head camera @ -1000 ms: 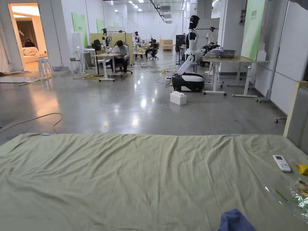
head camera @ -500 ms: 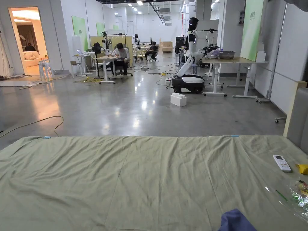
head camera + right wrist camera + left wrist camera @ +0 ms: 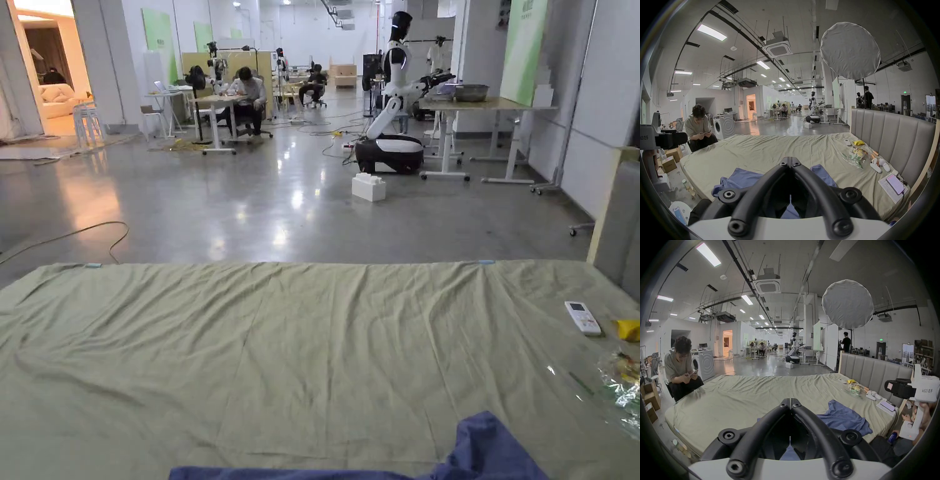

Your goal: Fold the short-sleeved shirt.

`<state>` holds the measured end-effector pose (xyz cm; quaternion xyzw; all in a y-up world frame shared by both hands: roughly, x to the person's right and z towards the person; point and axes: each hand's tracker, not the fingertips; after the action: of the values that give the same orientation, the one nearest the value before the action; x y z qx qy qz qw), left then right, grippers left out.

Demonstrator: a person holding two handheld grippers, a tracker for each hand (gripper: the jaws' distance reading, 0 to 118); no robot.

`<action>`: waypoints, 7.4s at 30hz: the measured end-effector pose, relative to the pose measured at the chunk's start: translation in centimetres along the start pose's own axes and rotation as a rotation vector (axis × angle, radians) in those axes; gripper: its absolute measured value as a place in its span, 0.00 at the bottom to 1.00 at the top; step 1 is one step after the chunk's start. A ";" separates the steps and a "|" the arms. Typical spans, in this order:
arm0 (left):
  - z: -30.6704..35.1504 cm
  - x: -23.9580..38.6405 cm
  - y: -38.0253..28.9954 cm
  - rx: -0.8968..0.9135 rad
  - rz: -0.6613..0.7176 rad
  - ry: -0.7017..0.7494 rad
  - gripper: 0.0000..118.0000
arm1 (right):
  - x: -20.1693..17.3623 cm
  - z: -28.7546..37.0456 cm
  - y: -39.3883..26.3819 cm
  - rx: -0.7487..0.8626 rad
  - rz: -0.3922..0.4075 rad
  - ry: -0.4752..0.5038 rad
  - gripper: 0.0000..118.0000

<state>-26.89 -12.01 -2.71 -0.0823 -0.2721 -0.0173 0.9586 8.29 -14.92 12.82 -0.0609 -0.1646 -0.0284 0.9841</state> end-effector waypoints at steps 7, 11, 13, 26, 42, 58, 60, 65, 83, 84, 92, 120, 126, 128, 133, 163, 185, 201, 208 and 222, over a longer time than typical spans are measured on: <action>-7.7 -4.5 -3.9 -0.216 0.149 0.010 0.15 | 1.0 -1.7 -1.6 -0.070 -0.058 0.019 0.00; -15.0 -7.2 -6.7 -0.342 0.105 0.041 0.70 | 1.6 -2.8 -3.1 -0.140 -0.076 0.009 0.00; -19.4 -8.3 -7.9 -0.382 0.083 0.039 0.70 | 2.1 -3.5 -4.0 -0.185 -0.099 0.002 0.00; -41.1 -14.6 -17.5 -0.795 0.273 0.112 0.39 | 4.8 -6.1 -7.7 -0.360 -0.147 -0.105 0.00; -43.5 -10.7 -18.2 -0.954 0.020 0.111 0.03 | 16.6 -25.4 -7.7 -0.626 -0.327 -0.043 0.67; -43.3 -12.1 -17.0 -0.973 0.141 0.093 0.03 | 16.5 -39.5 -15.2 -0.944 -0.019 -0.070 0.00; -42.8 -12.2 -15.8 -0.959 0.183 0.119 0.03 | 16.3 -39.3 -15.1 -0.932 0.026 -0.058 0.00; -34.8 -13.1 -10.9 -0.700 0.232 -0.028 0.03 | 16.1 -32.0 -9.7 -0.703 -0.039 -0.024 0.00; -13.4 -16.7 -18.5 -0.691 0.450 0.036 0.03 | 15.2 -10.7 -14.6 -0.692 -0.228 -0.116 0.00; -13.5 -16.7 -18.7 -0.688 0.429 0.033 0.03 | 15.4 -10.5 -15.1 -0.694 -0.235 -0.123 0.00; -12.3 -15.8 -15.3 -0.450 0.363 -0.005 0.70 | 14.9 -9.5 -15.4 -0.670 -0.162 -0.137 0.71; 0.6 0.1 -1.0 0.046 -0.070 0.033 0.00 | 1.0 1.1 -1.0 0.032 0.024 0.003 0.00; 0.5 -0.5 -0.8 0.044 -0.027 0.007 0.00 | 1.1 0.9 -1.2 -0.008 0.001 0.012 0.00; 0.4 -0.8 -0.9 0.047 -0.011 0.006 0.00 | 1.1 0.9 -0.8 0.030 0.031 0.016 0.00; -0.8 -3.2 -1.3 -0.037 0.159 -0.053 0.00 | 1.4 0.5 -1.2 -0.010 -0.011 0.023 0.00; -21.3 -18.7 -24.4 -0.530 1.099 -0.026 0.09 | 3.4 -1.6 -6.3 -0.315 -0.096 0.017 0.00; -22.5 -3.6 -15.8 -0.478 0.816 -0.249 0.08 | 3.9 0.2 -7.8 -0.320 -0.164 0.017 0.00; -22.4 0.5 -15.8 -0.430 0.669 -0.201 0.74 | 6.2 2.0 -9.9 -0.365 -0.227 -0.044 0.00; -25.7 2.7 -22.8 -0.695 0.750 -0.336 0.01 | 5.7 2.0 -10.4 -0.380 -0.199 -0.020 0.00; -21.7 -4.6 -19.0 -0.482 0.753 -0.238 0.81 | 5.2 1.0 -10.4 -0.406 -0.196 0.004 0.00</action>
<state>-21.02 -34.46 -20.50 -0.3971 -0.3196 0.2790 0.8138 12.12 -25.25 16.65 -0.2415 -0.1589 -0.1566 0.9444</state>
